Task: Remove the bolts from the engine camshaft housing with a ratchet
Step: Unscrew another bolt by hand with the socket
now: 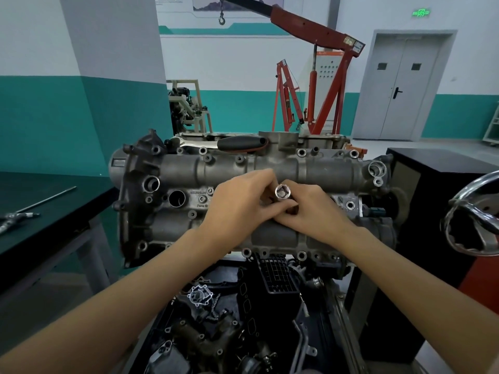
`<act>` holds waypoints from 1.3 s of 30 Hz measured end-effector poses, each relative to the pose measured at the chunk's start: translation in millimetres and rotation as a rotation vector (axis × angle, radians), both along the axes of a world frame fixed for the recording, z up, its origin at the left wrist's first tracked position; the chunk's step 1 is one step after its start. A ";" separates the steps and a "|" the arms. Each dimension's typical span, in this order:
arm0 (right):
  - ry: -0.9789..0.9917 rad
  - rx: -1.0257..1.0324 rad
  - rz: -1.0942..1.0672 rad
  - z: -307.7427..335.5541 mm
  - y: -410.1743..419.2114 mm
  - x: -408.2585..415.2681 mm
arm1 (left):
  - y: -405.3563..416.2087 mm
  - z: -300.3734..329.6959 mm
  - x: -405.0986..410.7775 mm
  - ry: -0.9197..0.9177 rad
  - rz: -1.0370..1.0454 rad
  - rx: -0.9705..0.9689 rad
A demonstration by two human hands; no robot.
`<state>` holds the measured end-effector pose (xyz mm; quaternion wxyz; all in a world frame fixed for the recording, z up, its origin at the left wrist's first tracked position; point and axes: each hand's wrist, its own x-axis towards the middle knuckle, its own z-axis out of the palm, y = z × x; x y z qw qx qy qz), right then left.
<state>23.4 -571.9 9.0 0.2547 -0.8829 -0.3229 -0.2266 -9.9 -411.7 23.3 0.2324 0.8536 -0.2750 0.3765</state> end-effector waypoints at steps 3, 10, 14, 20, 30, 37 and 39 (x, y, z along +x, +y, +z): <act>-0.003 -0.011 -0.020 -0.7 -0.4 1.4 | -0.2 -2.9 -2.8 -0.014 -0.104 0.005; -0.047 -0.028 -0.048 -5.3 1.0 1.2 | 1.5 -22.9 -12.6 -0.002 -0.251 -0.179; -0.102 -0.037 -0.134 -14.5 7.6 -4.1 | -5.4 -17.0 -6.9 -0.084 -0.126 -0.237; 0.000 0.403 -0.237 -21.9 21.3 -9.1 | -14.6 -11.5 -2.1 -0.082 -0.058 -0.254; -0.169 0.211 -0.190 -35.6 29.7 -18.3 | -7.6 -11.7 -21.8 -0.020 -0.272 -0.105; 0.008 0.799 -0.179 -37.8 52.8 -58.9 | -23.4 3.2 -31.8 0.186 -0.395 -0.427; 0.153 1.080 -0.115 -37.8 68.1 -73.8 | -34.4 17.6 -30.7 0.352 -0.456 -0.617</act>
